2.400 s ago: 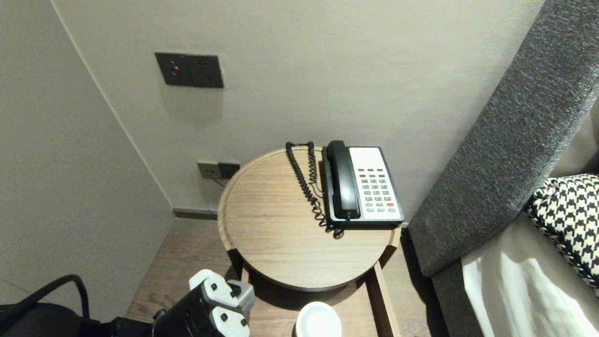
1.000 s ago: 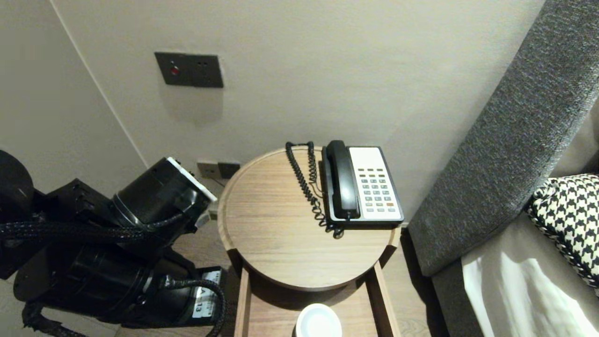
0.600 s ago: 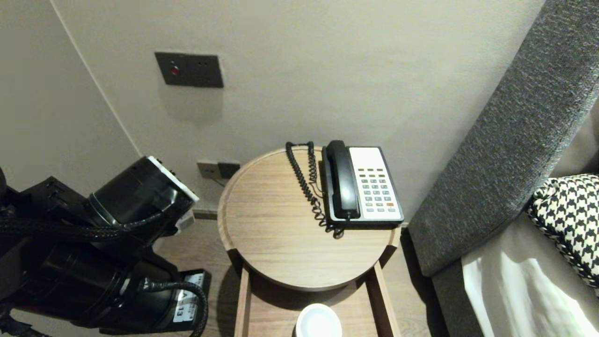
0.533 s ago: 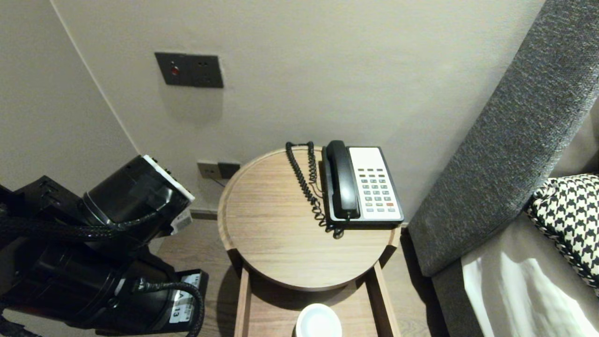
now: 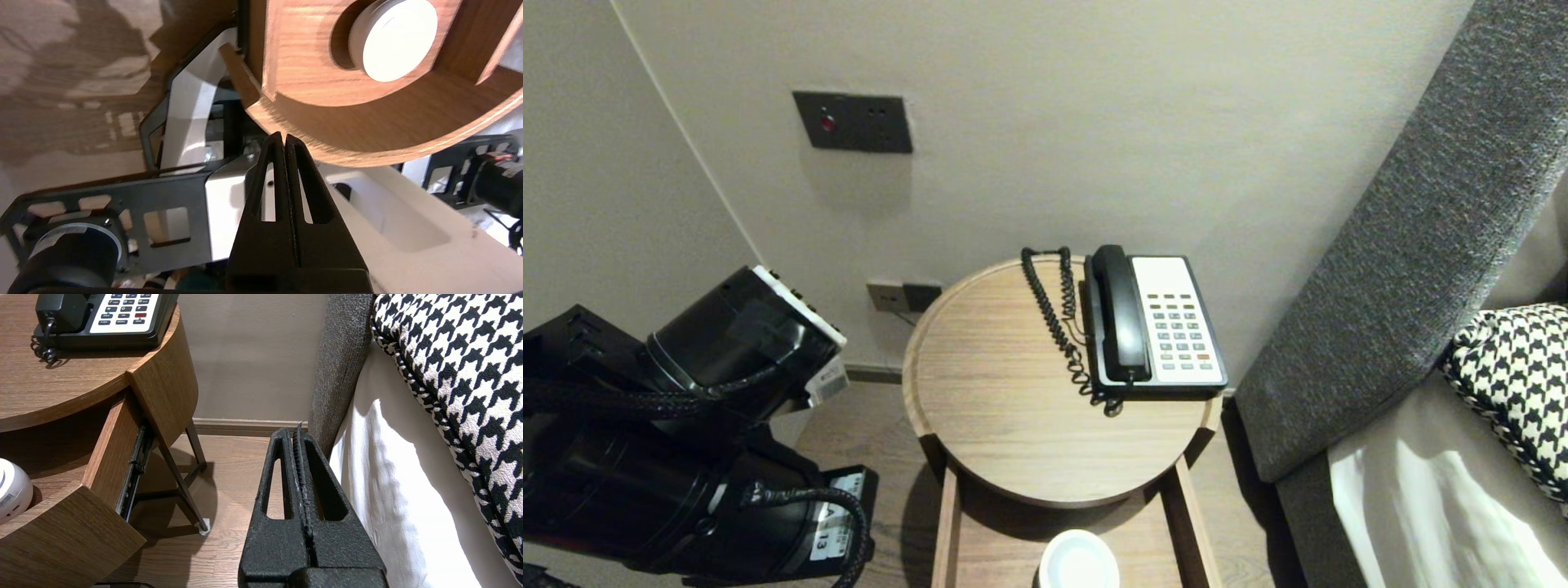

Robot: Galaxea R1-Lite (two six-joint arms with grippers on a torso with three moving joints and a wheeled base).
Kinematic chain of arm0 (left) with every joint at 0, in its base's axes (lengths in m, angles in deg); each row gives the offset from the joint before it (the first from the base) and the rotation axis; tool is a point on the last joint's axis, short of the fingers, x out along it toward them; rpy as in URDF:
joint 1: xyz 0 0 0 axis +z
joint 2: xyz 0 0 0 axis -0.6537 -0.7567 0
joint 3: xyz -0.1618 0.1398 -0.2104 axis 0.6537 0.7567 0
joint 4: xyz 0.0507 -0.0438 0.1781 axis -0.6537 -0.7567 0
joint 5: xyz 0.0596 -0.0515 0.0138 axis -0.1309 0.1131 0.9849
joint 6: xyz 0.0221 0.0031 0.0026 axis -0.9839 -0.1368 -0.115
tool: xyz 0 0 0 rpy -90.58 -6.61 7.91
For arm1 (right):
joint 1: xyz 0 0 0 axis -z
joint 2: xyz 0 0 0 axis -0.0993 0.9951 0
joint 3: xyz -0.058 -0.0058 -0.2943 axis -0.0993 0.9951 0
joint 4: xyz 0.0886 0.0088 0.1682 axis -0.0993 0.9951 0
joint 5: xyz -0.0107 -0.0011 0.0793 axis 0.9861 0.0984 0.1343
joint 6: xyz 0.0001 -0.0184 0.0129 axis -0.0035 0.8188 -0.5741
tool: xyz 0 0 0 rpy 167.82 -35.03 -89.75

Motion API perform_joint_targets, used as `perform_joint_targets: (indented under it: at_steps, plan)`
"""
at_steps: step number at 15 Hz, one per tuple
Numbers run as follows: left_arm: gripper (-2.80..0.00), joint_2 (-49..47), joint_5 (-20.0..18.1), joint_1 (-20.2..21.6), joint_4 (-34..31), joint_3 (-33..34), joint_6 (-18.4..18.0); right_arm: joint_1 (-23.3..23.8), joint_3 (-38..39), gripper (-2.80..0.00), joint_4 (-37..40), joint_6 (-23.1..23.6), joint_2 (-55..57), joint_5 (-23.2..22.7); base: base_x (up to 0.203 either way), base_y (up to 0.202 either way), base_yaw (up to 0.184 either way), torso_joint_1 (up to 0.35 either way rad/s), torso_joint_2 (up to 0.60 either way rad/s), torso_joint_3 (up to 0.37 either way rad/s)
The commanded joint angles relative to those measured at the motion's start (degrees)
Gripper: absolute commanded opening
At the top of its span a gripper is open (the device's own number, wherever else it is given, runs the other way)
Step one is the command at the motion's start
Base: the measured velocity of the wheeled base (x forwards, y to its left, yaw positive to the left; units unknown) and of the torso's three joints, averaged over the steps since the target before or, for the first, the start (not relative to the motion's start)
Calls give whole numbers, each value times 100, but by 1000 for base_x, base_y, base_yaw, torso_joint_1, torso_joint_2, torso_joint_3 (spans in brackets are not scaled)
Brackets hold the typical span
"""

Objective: Open the nightstand drawer, then take the remote control out of the drawer one by one and place them on the table

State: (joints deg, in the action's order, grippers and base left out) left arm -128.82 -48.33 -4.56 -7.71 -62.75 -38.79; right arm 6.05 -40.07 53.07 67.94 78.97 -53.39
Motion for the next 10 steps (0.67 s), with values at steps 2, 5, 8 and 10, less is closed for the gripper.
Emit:
perform_joint_targets:
  at_steps: [2,5,8,10]
  plan:
    - [0,53,-6,-5,-88,51,60,0,229,-280,-5,0,8,2,0,0,0,0,0,0]
    - [0,88,2,-5,-184,70,165,0,229,-280,-5,0,8,2,0,0,0,0,0,0]
    - [0,63,-6,-5,-230,-62,165,0,229,-280,-5,0,8,2,0,0,0,0,0,0]
    - [0,198,-21,-5,-332,-27,131,0,229,-280,-5,0,8,2,0,0,0,0,0,0]
